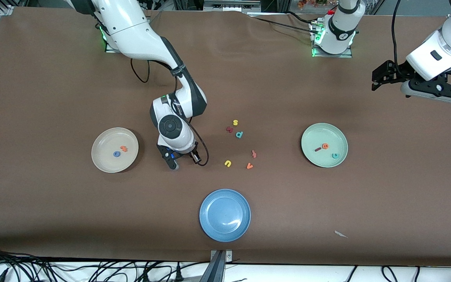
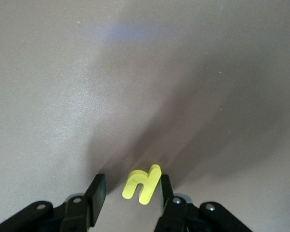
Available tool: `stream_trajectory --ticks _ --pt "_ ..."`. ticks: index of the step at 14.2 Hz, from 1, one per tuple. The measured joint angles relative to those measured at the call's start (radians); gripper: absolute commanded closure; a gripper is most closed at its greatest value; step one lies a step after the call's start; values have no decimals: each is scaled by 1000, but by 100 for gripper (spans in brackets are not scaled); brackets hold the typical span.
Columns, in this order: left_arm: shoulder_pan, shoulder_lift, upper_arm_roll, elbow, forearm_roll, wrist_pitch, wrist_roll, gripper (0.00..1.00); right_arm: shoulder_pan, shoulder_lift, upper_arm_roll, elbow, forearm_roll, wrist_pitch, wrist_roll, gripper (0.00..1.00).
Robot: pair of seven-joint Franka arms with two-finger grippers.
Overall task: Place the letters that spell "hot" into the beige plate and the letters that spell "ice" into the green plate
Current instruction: 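Carry the yellow n to the beige plate with the right gripper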
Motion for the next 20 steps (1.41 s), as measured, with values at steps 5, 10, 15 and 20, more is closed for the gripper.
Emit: stream_trajectory --ticks 5,10,15,20 --pt "0 0 0 0 0 0 0 0 -1 0 -2 0 0 0 -16 57" --pt "0 3 0 0 0 0 0 0 -1 -1 -4 1 0 0 -35 69" --pt "0 4 -1 0 0 0 0 0 -1 -1 -5 1 0 0 -36 76" --pt "1 4 0 1 0 0 0 0 -1 -2 -5 1 0 0 -42 85"
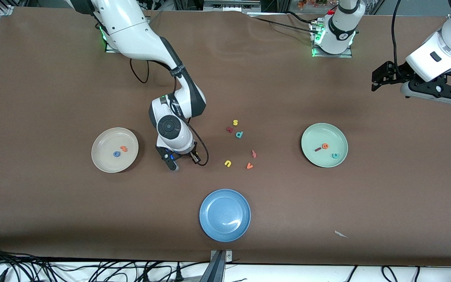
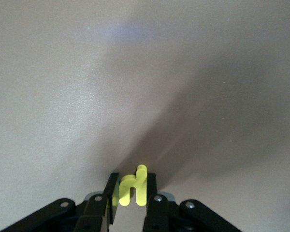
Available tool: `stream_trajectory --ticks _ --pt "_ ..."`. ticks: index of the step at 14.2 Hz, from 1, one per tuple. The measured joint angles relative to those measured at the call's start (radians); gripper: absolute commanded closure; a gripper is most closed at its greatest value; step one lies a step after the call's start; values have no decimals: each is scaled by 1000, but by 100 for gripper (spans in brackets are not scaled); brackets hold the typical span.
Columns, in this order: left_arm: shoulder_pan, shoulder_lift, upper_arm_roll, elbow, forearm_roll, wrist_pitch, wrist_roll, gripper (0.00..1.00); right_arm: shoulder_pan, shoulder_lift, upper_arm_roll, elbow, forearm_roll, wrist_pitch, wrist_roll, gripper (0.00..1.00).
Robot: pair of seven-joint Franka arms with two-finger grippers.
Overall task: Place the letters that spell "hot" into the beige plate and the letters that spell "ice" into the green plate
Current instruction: 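Carry the yellow n to the beige plate with the right gripper, then lower the yellow n onto the beige plate and open the right gripper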
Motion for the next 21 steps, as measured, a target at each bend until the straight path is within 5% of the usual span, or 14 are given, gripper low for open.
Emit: stream_trajectory --ticks 5,11,14,21 --pt "0 0 0 0 0 0 0 0 0 -19 -26 10 0 -47 -134 87" --pt "0 0 0 0 0 0 0 0 -4 -111 -148 -21 -1 -228 -567 87" --pt "0 1 0 1 0 0 0 0 -7 -185 -211 -141 -1 -214 -781 87" --pt "1 1 0 1 0 0 0 0 -9 -377 -312 -541 -1 67 -1187 87"
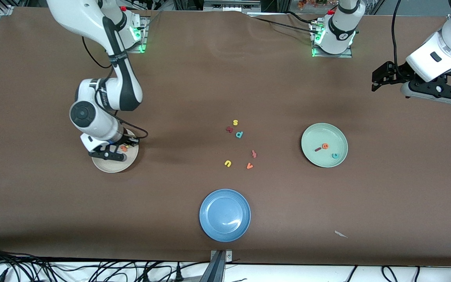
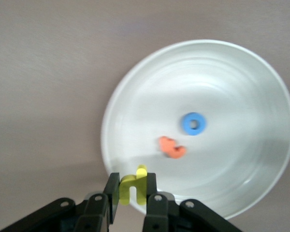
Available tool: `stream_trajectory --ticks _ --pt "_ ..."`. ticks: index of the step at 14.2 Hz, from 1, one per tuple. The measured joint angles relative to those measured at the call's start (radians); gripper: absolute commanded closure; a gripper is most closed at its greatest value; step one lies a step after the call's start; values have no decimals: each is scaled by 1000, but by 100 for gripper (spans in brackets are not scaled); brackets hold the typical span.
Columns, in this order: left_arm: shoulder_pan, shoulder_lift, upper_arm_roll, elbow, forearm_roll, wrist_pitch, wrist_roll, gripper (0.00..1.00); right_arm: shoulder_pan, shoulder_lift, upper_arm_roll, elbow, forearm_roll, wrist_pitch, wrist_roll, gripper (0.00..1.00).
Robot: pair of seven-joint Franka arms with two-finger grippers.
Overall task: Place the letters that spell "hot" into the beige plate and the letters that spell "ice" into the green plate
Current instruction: 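Lower the yellow n onto the beige plate and open the right gripper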
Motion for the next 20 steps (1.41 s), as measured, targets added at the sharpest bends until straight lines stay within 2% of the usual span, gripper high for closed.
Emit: stream_trajectory --ticks 1,2,3,8,12,14,19,20 --pt "0 0 0 0 0 0 0 0 0 -10 -8 -34 0 37 -35 85" --pt "1 0 0 0 0 0 0 0 0 -14 -12 -56 0 66 -54 61" --pt "2 0 0 0 0 0 0 0 0 -14 -12 -66 0 84 -60 1" --pt "4 0 0 0 0 0 0 0 0 -18 -13 -36 9 60 -50 0" --pt "4 0 0 0 0 0 0 0 0 -29 -13 146 10 -238 -48 0" --pt "4 0 0 0 0 0 0 0 0 -32 -14 220 10 -344 -31 0" --pt "4 1 0 0 0 0 0 0 -14 -33 -8 265 10 -371 -13 0" --pt "4 1 0 0 0 0 0 0 -54 -35 26 279 10 -385 -13 0"
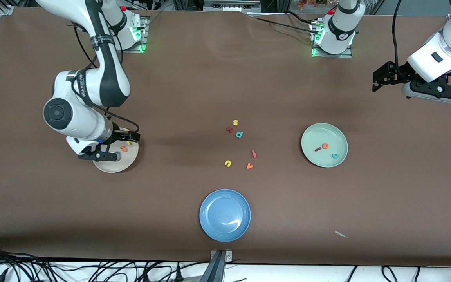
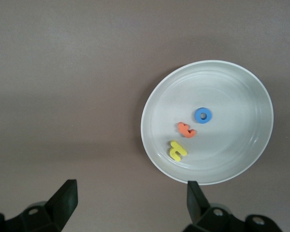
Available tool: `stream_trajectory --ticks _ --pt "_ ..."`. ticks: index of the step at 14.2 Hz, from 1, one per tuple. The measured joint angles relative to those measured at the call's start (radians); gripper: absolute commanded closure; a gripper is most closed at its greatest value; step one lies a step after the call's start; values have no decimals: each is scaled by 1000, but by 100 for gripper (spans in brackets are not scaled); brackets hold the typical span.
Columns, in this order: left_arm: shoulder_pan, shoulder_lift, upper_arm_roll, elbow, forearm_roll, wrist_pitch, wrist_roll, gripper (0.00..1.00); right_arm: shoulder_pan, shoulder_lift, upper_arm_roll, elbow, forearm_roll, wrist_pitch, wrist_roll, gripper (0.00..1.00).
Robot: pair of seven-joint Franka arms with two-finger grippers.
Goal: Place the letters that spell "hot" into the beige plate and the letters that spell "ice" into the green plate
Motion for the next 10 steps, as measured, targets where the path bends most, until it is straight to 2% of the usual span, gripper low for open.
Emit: stream_trajectory --ticks 3,5,7,10 --pt "0 0 0 0 0 0 0 0 -237 -25 217 21 -62 -21 0 0" --pt "0 0 0 0 0 0 0 0 -356 -45 311 22 -109 -36 0 0" --pt "0 1 0 1 0 0 0 0 -433 -78 367 27 -148 -62 -3 0" --pt "0 1 0 1 0 0 0 0 -456 -159 384 30 -198 -143 -3 0"
